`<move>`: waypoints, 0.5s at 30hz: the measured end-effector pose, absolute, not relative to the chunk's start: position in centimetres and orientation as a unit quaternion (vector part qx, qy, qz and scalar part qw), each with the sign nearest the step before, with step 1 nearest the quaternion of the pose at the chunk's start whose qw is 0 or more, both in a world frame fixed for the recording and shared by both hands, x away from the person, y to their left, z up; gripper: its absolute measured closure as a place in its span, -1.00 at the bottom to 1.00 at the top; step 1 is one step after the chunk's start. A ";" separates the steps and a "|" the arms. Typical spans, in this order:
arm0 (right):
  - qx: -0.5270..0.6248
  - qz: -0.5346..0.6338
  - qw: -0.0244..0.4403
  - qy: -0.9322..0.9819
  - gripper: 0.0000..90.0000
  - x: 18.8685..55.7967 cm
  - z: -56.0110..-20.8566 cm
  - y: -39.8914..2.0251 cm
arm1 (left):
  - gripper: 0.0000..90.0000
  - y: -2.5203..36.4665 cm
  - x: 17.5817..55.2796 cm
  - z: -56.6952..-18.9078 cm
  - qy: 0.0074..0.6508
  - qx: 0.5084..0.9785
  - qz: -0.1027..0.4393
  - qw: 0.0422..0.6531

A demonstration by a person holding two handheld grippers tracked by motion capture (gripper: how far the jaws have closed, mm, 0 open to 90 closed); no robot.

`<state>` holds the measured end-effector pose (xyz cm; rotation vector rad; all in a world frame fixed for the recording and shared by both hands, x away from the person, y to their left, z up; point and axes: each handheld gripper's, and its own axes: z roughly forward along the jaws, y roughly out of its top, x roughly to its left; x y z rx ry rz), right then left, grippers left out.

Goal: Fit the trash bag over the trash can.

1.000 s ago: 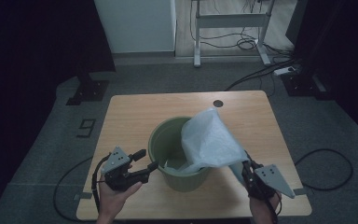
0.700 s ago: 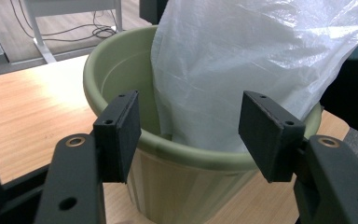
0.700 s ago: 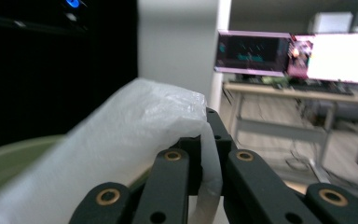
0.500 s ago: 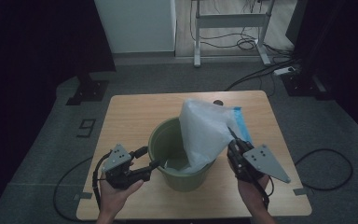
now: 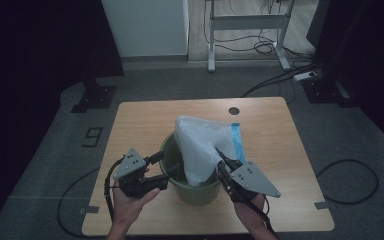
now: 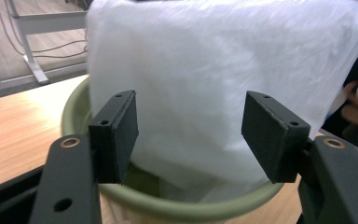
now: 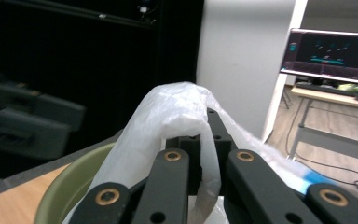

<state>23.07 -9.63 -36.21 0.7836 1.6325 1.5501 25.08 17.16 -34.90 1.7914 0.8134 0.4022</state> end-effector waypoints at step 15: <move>0.287 0.616 0.348 0.646 0.95 22.3 -37.0 -8.9 | 0.05 15.4 26.8 -36.1 0.322 0.774 0.133 0.528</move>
